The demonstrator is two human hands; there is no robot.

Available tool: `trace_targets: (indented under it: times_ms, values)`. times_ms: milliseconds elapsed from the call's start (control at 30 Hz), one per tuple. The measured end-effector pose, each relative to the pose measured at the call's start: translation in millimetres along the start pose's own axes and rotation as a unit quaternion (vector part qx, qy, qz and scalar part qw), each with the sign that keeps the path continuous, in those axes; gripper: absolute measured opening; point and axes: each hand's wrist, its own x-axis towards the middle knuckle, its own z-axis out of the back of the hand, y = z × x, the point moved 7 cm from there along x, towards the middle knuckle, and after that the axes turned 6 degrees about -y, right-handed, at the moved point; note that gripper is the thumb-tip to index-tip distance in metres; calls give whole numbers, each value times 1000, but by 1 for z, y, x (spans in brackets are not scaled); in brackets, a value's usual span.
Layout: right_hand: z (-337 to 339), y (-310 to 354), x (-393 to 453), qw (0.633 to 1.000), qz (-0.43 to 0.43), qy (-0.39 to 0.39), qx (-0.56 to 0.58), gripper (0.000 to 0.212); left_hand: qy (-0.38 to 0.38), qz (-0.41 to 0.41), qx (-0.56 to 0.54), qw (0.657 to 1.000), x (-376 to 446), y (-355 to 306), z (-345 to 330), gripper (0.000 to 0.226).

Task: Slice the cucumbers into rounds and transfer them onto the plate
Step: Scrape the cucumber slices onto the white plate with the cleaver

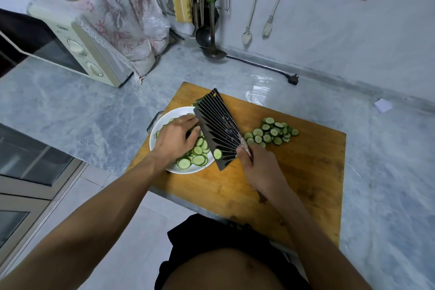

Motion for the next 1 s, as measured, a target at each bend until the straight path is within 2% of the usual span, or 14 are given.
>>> trace_targets:
  times_ms: [100, 167, 300, 367, 433, 500, 567, 600, 667, 800, 1000]
  values:
    - [2, 0, 2, 1000, 12, -2, -15, 38, -28, 30, -5, 999, 2, 2, 6, 34]
    - [1, 0, 2, 1000, 18, 0, -23, 37, -45, 49, -8, 998, 7, -1, 10, 36]
    - [2, 1, 3, 1000, 19, -8, -18, 38, 8, 46, -6, 999, 14, -8, 3, 41]
    - [1, 1, 5, 1000, 17, -15, -10, 38, 4, 56, -1, 998, 10, -9, 6, 39]
    - [2, 4, 6, 1000, 17, -23, -1, 38, -47, -7, -20, 999, 0, -23, 16, 33]
    - [3, 7, 7, 999, 17, -32, 17, 39, -80, -147, -38, 985, -15, -49, 22, 29]
    - [4, 10, 9, 999, 18, -41, 29, 40, -61, -257, -19, 964, -34, -69, 12, 30]
    - [5, 11, 11, 998, 18, -45, 31, 40, -44, -275, -4, 960, -41, -71, 7, 31]
    - [4, 9, 14, 998, 13, -52, 24, 42, -22, -259, 19, 965, -44, -60, 0, 32]
    - [6, 5, 14, 998, 14, -54, 34, 38, -16, -161, 33, 986, -45, -25, 7, 31]
    - [23, -21, -1, 993, 23, -95, 63, 35, -91, -54, -59, 993, -43, -48, 21, 33]
